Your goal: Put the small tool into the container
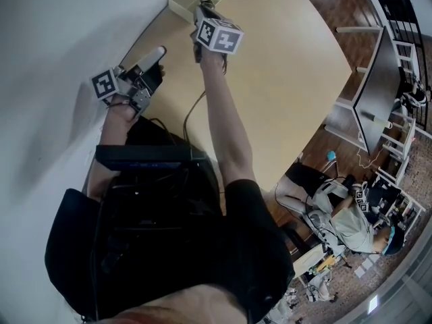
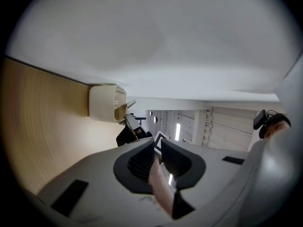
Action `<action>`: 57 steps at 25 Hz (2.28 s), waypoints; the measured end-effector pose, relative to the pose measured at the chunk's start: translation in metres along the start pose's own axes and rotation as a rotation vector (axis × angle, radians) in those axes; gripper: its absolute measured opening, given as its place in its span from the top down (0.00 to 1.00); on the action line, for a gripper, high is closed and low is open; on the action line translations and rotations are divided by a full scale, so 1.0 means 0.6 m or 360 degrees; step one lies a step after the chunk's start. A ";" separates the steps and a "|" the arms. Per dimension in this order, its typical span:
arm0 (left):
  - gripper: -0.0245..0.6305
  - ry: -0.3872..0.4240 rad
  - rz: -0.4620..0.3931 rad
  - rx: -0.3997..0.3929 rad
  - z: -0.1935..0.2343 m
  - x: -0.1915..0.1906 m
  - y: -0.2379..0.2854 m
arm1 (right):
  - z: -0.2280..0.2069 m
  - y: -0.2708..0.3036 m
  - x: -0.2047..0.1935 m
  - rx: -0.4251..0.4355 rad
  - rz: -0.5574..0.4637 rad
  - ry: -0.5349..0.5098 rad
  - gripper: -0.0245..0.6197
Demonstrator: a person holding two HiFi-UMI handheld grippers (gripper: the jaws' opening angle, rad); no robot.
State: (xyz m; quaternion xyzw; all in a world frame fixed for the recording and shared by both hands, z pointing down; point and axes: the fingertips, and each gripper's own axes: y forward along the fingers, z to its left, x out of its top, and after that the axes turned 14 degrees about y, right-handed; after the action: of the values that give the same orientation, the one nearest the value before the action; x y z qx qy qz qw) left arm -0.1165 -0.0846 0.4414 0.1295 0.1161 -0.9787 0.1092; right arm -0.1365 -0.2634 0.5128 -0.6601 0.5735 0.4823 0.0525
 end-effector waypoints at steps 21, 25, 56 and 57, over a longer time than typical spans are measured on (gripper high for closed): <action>0.91 0.0013 0.0052 0.0015 0.007 0.010 -0.001 | -0.005 -0.080 0.016 0.0206 -0.0281 0.0408 0.86; 0.91 0.0032 0.0085 0.0025 0.002 0.012 0.000 | -0.042 -0.148 0.028 0.0235 -0.0431 0.0573 0.86; 0.91 0.0361 0.0272 -0.0020 0.030 -0.001 -0.034 | -0.228 -0.520 -0.085 0.0476 -0.1291 0.0851 0.98; 0.91 0.0380 0.0301 -0.0039 0.024 -0.001 -0.030 | -0.239 -0.543 -0.100 0.0449 -0.1323 0.0882 0.98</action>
State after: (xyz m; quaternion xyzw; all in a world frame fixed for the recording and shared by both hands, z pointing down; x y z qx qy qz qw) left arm -0.1236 -0.0713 0.4589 0.2540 0.1275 -0.9402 0.1878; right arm 0.2165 -0.2005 0.4727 -0.9216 0.3146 0.1456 0.1743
